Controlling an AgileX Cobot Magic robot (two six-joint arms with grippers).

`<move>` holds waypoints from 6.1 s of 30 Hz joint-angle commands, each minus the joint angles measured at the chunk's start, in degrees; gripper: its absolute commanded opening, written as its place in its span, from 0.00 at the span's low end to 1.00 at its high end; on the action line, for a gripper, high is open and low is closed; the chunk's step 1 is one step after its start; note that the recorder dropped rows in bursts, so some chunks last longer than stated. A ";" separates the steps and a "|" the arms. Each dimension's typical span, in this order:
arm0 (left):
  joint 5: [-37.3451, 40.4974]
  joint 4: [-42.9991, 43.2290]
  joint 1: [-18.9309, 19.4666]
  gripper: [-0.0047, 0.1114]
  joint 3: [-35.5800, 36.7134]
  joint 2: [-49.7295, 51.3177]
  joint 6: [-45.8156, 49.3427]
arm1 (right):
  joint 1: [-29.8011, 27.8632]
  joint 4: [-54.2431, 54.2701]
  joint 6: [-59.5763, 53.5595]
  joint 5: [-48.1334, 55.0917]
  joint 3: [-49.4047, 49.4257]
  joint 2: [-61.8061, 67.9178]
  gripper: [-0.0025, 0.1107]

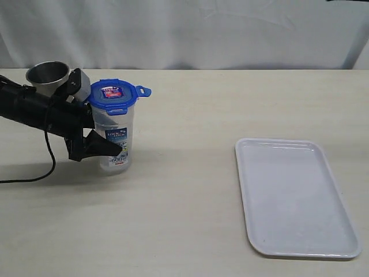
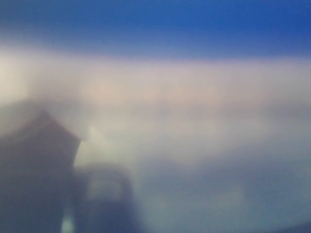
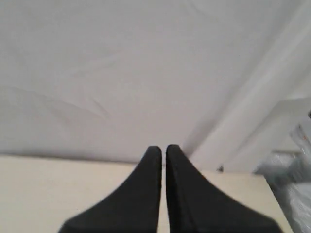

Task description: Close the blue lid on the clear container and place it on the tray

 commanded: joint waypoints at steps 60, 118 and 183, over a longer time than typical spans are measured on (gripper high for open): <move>1.19 -1.03 -0.43 0.04 -0.55 -0.28 1.37 | 24.39 102.39 -77.58 35.40 -33.14 27.58 0.43; 1.13 -1.04 -0.43 0.04 -0.55 -0.28 1.37 | 26.18 109.45 -120.88 47.05 -32.86 22.84 0.43; 2.30 -0.93 -0.43 0.04 -0.55 -0.28 1.37 | 37.95 86.77 -115.17 43.63 -31.20 18.05 0.55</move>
